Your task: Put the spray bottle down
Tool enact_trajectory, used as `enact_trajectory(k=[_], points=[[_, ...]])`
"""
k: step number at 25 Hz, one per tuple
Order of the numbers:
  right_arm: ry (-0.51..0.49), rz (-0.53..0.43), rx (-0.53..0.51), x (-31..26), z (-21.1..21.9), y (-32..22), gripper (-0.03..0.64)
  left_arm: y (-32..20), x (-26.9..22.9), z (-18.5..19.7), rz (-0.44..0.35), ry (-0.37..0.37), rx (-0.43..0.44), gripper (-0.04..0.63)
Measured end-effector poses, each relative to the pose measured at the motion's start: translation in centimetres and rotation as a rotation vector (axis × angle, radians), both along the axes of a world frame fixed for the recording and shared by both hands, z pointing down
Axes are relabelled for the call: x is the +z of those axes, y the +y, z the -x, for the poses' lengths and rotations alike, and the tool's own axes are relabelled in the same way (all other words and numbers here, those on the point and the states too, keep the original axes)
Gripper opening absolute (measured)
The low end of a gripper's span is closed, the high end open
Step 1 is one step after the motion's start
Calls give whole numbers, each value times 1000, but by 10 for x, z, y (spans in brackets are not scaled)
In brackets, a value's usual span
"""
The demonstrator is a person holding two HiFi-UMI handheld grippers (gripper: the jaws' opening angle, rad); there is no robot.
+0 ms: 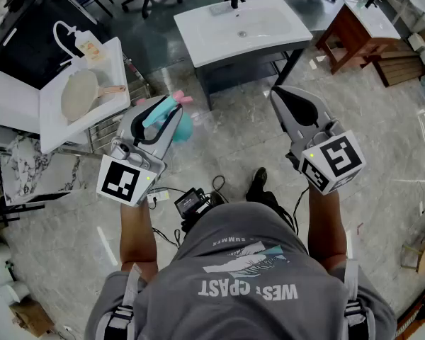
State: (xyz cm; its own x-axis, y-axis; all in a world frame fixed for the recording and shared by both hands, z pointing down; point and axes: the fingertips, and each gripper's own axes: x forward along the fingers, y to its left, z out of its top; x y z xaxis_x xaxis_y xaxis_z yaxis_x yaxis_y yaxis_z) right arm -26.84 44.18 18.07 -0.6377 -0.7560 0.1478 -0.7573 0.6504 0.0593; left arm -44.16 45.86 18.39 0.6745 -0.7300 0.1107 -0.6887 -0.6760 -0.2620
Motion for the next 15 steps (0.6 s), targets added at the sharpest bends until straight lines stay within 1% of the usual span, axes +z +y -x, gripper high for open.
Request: enact_trajectory(k=[7,15], points=[[-9,8,-8,9,-8,-13,0,-11,8,-9,8,-7,-7,95],[-41,20,-29,16,-36,-46,0,-36,10,-33,24,-34,-44,95]])
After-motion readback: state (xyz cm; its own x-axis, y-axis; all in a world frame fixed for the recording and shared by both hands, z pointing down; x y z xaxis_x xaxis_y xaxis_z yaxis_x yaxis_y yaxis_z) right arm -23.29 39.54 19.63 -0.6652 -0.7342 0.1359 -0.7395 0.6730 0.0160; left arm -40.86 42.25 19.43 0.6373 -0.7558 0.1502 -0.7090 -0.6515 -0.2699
